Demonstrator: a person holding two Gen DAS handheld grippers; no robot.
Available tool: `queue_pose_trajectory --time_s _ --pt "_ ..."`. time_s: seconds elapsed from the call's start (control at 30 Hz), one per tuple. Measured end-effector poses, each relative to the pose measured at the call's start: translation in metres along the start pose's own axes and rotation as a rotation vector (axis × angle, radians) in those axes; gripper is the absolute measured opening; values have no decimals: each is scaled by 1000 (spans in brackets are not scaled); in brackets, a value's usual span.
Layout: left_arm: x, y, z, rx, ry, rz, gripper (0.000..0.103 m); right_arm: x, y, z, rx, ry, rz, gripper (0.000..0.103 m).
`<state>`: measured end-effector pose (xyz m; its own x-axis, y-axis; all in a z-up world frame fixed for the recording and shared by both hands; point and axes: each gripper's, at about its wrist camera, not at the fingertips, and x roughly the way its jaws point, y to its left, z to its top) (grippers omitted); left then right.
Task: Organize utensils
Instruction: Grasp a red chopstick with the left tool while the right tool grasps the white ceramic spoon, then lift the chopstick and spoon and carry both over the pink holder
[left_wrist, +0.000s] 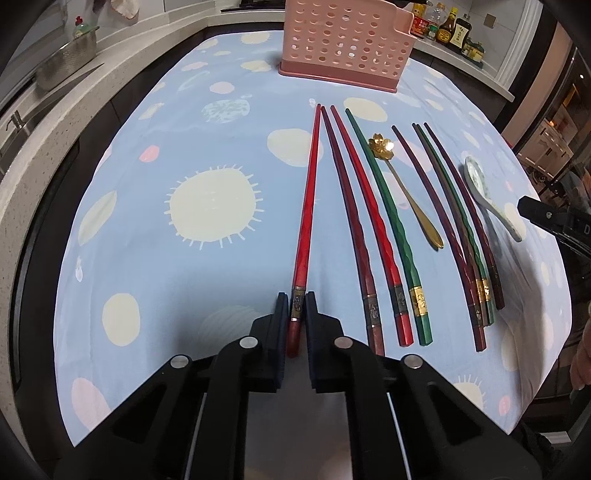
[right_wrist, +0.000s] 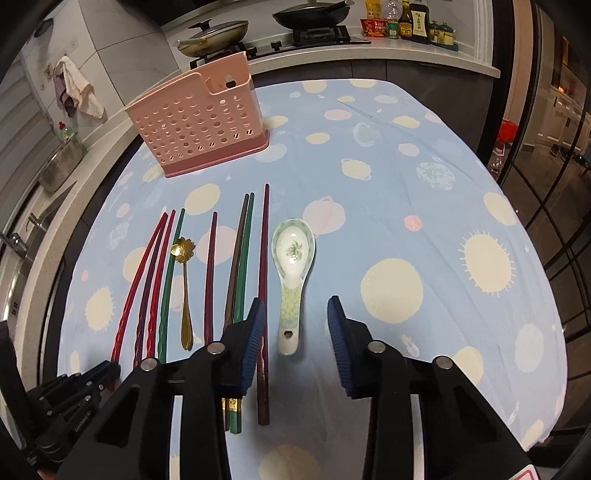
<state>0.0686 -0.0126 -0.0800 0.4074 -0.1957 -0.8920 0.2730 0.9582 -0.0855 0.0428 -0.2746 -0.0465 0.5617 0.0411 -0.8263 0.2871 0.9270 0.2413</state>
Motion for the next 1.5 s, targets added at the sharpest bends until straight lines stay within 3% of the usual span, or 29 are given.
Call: queue_pose_trajectory --time_s 0.1,0.27,0.83,1.23,1.5 --pt "0 1 1 0 1 -1 9 12 -1 0 9 27 12 17" --pt "0 1 0 1 0 -1 9 26 -2 -4 13 58 19 13" --pt "1 3 -1 -15 -18 -27 9 35 -4 -18 14 68 58 11" --pt "-8 5 -9 -31 -25 -73 7 5 -1 -29 -16 34 42 10" --pt "-41 6 -6 -38 -100 -84 7 -27 -4 -26 -1 -29 42 7"
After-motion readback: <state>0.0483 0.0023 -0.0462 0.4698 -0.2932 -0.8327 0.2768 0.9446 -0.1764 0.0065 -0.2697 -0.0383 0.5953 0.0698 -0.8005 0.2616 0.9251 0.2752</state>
